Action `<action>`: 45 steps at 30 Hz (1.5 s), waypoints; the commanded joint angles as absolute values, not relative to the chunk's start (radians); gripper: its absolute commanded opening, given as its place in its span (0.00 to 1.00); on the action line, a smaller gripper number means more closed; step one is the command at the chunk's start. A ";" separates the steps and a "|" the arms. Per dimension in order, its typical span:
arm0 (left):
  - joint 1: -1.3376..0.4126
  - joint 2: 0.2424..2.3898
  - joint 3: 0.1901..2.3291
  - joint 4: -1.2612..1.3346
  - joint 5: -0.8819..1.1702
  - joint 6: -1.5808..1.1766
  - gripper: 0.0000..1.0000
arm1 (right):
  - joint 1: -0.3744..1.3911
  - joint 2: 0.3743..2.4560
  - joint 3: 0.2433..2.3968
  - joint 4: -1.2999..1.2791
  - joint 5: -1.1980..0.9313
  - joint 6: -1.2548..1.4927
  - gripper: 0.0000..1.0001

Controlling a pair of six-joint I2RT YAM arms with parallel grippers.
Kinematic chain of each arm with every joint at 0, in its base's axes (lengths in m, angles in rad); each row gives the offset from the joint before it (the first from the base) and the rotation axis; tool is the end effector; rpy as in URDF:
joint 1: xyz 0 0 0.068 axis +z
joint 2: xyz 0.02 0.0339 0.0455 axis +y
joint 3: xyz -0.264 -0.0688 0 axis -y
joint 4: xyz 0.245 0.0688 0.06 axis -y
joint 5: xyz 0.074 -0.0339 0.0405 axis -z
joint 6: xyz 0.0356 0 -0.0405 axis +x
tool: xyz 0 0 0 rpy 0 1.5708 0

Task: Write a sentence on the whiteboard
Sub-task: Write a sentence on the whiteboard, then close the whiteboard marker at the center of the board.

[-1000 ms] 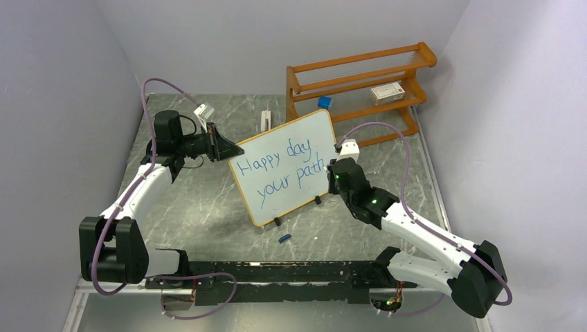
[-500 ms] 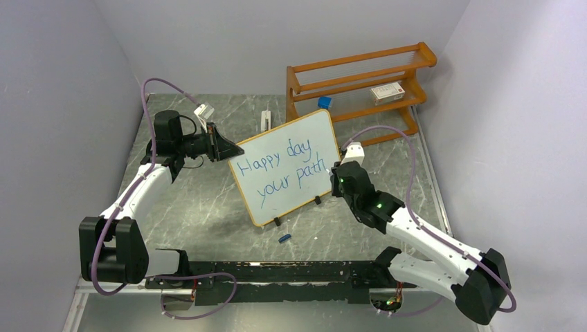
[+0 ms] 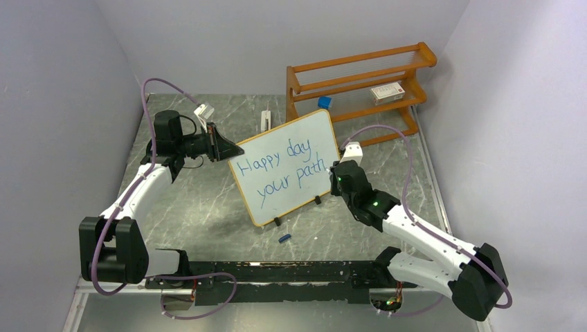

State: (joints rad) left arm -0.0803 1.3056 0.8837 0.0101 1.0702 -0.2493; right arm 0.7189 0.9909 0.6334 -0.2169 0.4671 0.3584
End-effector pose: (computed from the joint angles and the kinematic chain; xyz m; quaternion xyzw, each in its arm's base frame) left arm 0.2789 -0.0538 0.2862 0.2175 0.7408 -0.4982 0.3947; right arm 0.1721 0.1293 0.2473 -0.0444 0.8606 0.0640 0.5033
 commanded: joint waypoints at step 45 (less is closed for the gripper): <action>-0.098 1.044 1.052 -0.375 0.586 -0.179 0.88 | 0.705 0.711 0.757 -0.421 0.503 0.321 0.00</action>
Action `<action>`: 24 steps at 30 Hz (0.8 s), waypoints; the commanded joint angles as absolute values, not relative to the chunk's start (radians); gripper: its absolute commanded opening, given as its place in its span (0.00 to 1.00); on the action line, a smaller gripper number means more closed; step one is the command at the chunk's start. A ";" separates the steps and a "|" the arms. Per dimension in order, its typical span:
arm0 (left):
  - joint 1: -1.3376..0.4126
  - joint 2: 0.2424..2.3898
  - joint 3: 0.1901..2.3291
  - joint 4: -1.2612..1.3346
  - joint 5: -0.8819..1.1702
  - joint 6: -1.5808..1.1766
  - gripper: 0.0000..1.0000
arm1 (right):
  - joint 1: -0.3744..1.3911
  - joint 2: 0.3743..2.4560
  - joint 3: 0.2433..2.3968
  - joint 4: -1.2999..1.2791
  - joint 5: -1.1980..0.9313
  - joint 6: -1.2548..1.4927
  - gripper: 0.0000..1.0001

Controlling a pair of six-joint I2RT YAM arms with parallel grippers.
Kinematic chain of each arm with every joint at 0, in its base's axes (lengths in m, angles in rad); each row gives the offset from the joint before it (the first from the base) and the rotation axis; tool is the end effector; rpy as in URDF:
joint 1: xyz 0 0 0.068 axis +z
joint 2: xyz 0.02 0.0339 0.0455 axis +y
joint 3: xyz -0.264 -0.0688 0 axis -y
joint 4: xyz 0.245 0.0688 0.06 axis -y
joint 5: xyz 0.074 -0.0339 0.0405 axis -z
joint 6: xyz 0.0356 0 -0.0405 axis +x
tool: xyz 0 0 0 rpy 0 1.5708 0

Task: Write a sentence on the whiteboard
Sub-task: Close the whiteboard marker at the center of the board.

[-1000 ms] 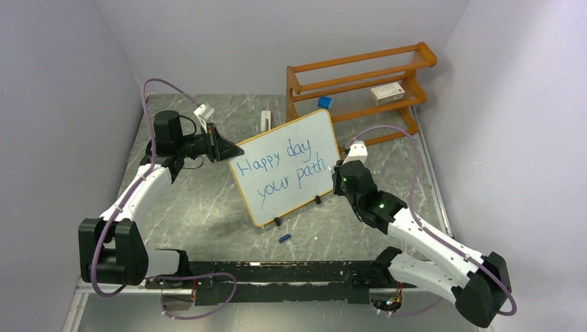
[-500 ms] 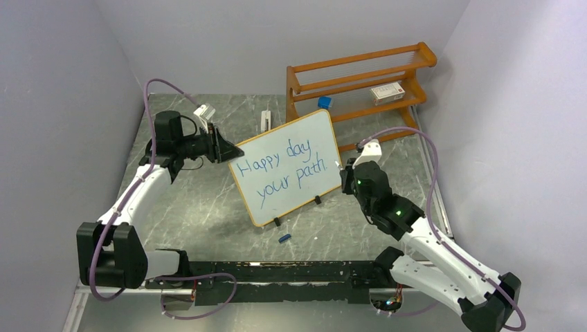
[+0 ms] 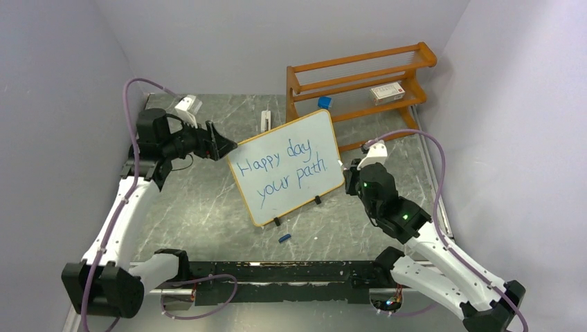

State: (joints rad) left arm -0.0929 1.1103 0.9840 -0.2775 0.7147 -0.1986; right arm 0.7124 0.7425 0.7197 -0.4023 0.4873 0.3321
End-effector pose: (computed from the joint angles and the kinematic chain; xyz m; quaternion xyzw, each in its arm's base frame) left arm 0.2428 -0.0461 0.3390 0.1511 0.7909 -0.3638 0.4683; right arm 0.1379 0.0971 0.3029 -0.0257 0.8256 0.0867 0.5570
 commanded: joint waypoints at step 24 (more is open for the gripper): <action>-0.826 1.030 1.170 -0.698 0.019 -0.257 0.82 | 0.706 0.562 0.763 -0.497 0.534 0.344 0.00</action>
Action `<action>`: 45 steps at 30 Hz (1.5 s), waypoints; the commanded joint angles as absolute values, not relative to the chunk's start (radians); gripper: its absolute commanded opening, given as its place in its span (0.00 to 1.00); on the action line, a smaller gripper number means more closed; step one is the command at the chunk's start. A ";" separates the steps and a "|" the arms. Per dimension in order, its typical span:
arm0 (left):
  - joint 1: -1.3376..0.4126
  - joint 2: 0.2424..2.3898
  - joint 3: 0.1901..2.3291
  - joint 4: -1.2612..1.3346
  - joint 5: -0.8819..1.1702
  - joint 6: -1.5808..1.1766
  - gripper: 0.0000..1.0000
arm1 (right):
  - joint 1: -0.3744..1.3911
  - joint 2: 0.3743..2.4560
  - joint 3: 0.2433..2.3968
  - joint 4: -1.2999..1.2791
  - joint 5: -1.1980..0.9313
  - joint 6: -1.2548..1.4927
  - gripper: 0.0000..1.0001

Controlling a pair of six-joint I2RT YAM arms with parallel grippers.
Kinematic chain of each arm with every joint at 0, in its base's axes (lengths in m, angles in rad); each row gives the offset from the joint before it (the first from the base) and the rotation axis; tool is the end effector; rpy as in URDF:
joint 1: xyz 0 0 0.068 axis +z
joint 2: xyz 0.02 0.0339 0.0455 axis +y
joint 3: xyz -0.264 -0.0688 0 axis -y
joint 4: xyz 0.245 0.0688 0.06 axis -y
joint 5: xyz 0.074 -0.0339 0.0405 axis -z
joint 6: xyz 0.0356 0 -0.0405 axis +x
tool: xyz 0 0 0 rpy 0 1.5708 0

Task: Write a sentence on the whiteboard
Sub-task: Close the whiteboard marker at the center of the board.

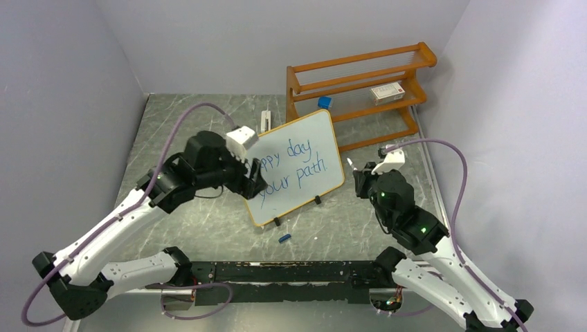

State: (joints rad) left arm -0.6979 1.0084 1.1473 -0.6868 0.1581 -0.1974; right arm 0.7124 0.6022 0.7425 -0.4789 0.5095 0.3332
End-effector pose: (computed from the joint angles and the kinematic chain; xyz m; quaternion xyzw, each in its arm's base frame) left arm 0.1548 -0.1371 0.3733 0.2527 0.8327 -0.2733 0.4100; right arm 0.1141 0.0756 0.3218 -0.0058 0.8031 0.1010 0.5872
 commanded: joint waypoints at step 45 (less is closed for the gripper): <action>-1.223 1.764 1.114 -0.590 -0.044 -0.252 0.40 | 0.706 0.484 0.747 -0.512 0.606 0.385 0.00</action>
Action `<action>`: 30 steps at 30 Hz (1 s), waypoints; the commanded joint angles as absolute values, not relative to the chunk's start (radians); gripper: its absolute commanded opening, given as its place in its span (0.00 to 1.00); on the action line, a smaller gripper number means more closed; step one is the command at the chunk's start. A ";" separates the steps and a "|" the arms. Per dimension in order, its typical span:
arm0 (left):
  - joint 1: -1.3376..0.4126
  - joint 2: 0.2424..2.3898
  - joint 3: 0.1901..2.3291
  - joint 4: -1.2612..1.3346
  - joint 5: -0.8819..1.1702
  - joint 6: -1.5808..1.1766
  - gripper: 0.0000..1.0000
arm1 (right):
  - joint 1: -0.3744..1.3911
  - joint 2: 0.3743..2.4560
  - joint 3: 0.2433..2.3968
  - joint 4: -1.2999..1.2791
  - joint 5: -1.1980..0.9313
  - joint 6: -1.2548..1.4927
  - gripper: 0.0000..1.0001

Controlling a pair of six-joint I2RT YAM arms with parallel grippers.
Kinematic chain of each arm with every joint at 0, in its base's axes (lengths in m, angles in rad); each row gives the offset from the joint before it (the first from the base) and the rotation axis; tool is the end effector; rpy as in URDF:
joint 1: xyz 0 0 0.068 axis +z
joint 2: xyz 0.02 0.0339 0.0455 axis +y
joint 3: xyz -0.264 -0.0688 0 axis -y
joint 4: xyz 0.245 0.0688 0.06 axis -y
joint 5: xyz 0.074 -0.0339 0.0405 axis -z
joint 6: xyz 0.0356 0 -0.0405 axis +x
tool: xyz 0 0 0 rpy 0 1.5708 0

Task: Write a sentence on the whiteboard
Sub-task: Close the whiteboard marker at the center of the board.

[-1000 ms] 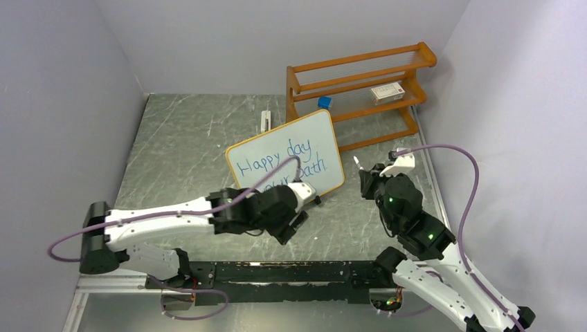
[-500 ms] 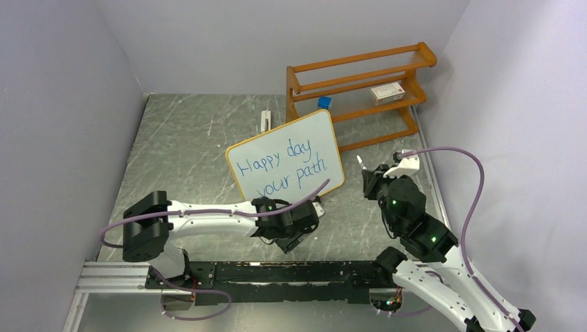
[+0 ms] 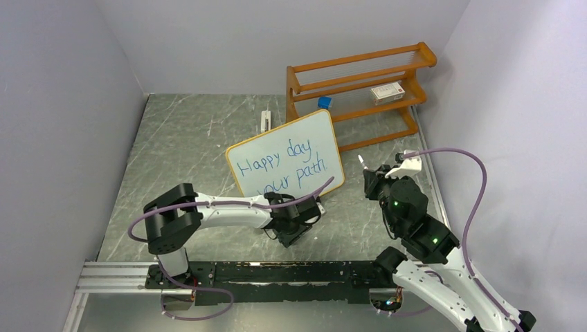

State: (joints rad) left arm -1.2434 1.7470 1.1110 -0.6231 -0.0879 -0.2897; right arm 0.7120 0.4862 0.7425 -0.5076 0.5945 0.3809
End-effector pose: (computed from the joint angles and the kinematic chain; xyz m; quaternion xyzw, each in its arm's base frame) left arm 0.1099 -0.3139 0.1720 0.4469 0.8800 -0.0763 0.1418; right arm 0.0953 0.0559 0.3313 0.0526 0.7748 0.1068 0.6210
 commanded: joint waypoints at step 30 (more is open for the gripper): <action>-1.217 1.673 1.142 -0.608 -0.044 -0.266 0.06 | 0.706 0.506 0.741 -0.483 0.573 0.370 0.00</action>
State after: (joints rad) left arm -1.2156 1.7576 1.1248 -0.6178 -0.0624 -0.2516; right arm 0.7120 0.5083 0.7422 -0.5060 0.5831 0.3794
